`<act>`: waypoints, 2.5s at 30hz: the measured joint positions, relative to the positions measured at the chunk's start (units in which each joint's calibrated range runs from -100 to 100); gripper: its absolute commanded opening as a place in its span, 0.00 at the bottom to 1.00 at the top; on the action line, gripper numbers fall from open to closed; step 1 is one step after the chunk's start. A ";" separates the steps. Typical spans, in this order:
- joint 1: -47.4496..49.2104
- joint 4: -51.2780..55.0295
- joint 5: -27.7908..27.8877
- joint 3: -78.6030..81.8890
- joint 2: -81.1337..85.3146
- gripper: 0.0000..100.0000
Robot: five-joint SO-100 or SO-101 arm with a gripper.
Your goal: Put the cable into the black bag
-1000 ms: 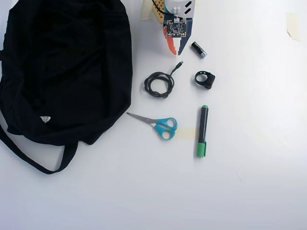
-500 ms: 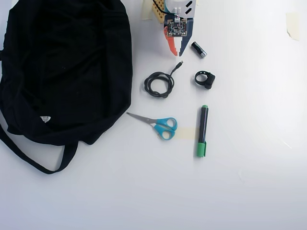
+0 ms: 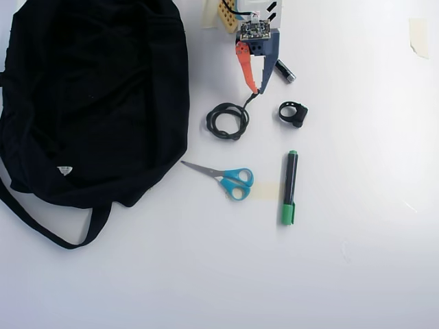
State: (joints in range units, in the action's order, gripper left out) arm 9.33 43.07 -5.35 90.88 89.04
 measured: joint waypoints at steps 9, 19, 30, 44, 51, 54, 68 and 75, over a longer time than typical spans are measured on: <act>0.00 -24.99 0.00 -9.91 -19.76 0.02; 0.00 -50.15 0.00 -23.58 -42.01 0.02; -1.47 -52.55 0.29 -50.16 -63.93 0.02; -3.09 -39.85 0.29 -77.83 -80.70 0.02; -5.07 -32.72 0.29 -84.20 -82.94 0.02; -5.58 -32.03 0.29 -84.12 -83.02 0.02; -6.32 -31.95 0.29 -78.38 -83.11 0.02; -5.00 -31.95 0.20 -78.38 -83.11 0.02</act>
State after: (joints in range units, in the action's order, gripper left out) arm 4.34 11.12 -5.15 12.50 5.94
